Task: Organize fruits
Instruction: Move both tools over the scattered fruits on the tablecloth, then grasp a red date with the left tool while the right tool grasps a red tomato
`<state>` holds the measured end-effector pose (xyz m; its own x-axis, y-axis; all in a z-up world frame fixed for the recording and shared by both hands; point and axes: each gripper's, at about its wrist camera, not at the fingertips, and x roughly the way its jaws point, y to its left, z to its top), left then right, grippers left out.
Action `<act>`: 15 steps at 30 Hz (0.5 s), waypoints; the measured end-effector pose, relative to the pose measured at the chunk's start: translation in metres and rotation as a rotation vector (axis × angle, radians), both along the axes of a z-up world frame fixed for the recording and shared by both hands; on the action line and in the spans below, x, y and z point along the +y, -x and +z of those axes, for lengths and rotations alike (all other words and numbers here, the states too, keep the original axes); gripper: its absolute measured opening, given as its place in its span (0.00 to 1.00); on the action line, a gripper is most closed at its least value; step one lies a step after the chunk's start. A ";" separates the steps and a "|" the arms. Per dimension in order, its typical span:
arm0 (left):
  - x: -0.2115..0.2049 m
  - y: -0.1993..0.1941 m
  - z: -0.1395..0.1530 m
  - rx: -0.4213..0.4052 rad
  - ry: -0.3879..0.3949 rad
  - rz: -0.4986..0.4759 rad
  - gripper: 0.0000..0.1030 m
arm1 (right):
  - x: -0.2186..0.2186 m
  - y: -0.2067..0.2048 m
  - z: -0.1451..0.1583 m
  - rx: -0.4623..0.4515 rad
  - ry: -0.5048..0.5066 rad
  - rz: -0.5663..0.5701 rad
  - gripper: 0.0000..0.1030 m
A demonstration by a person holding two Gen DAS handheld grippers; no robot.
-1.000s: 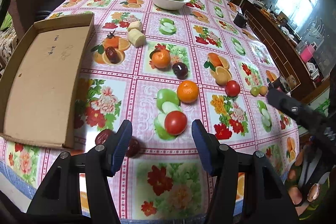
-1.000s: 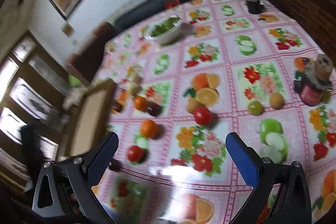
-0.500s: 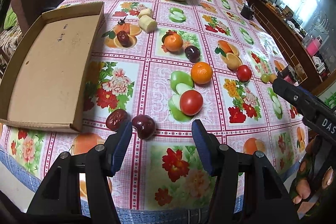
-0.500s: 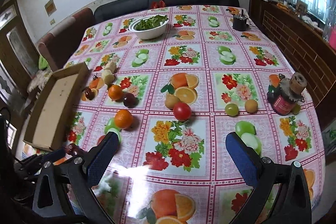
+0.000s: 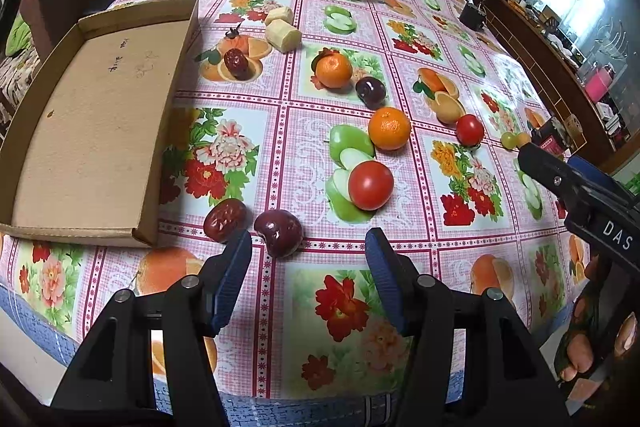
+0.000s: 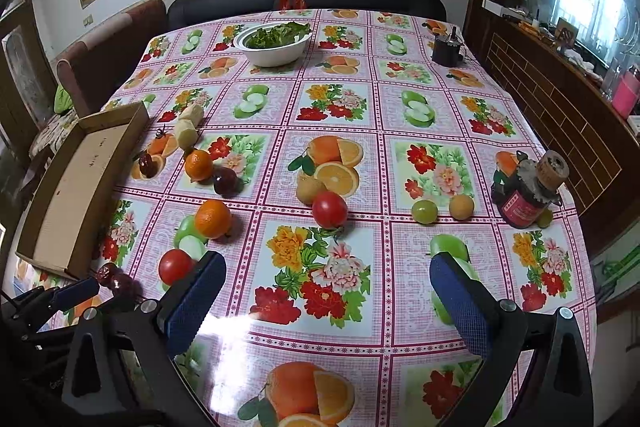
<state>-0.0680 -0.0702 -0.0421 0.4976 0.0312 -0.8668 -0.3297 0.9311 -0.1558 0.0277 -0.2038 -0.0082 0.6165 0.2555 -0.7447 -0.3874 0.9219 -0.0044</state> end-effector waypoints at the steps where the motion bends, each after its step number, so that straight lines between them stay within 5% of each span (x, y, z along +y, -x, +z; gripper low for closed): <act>1: 0.000 0.000 0.000 0.002 0.000 0.000 0.56 | 0.000 0.000 0.000 -0.001 0.002 0.000 1.00; 15: 0.007 0.001 -0.005 0.014 0.017 0.003 0.56 | 0.004 0.000 -0.001 -0.003 0.016 0.003 1.00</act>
<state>-0.0692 -0.0634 -0.0469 0.4855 0.0176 -0.8740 -0.3347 0.9273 -0.1673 0.0276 -0.2001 -0.0092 0.6182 0.2456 -0.7466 -0.3903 0.9205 -0.0204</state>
